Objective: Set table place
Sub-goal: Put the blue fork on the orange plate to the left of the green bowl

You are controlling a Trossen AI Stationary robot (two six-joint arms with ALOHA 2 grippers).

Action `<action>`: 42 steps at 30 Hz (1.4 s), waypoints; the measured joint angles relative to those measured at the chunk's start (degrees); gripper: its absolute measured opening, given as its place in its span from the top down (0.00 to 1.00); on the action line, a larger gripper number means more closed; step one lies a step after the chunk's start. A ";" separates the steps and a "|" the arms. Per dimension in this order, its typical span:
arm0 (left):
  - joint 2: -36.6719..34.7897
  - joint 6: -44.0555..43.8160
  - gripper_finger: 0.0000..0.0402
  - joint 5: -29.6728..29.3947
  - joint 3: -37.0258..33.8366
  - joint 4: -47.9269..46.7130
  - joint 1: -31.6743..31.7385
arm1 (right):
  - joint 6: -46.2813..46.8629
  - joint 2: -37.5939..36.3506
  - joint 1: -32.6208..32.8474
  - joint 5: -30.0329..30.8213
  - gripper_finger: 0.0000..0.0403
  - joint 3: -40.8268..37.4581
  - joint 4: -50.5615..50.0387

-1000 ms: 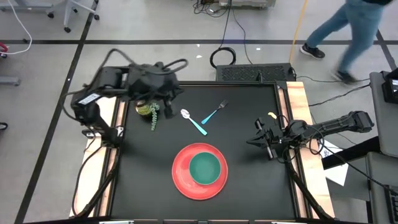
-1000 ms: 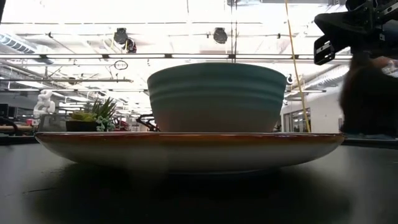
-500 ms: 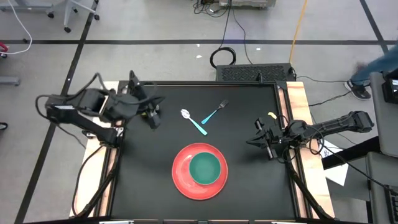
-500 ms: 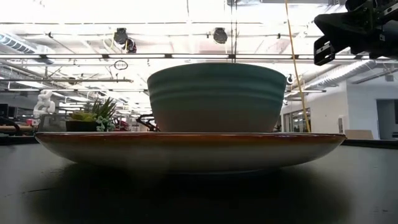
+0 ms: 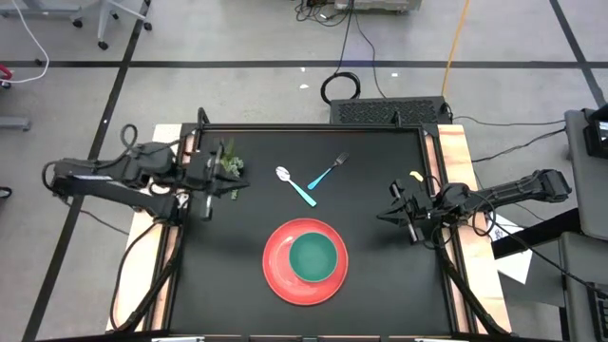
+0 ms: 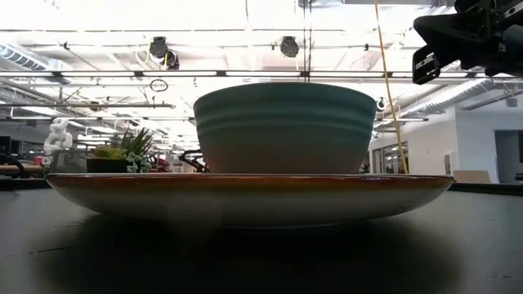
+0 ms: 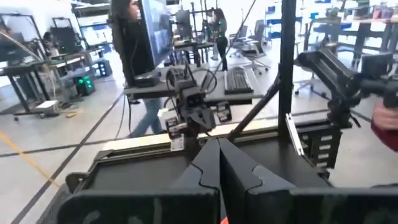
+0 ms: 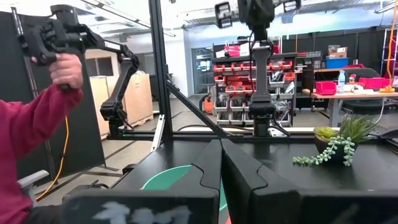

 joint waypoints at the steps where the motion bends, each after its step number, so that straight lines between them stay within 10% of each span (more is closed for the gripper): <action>1: 0.04 0.13 1.00 1.12 -1.25 1.14 1.11 | -0.02 0.00 0.00 0.00 1.00 0.00 0.00; 42: -5.11 -2.28 1.00 13.95 -53.07 49.13 15.27 | -10.04 0.38 0.00 0.24 1.00 0.00 -3.53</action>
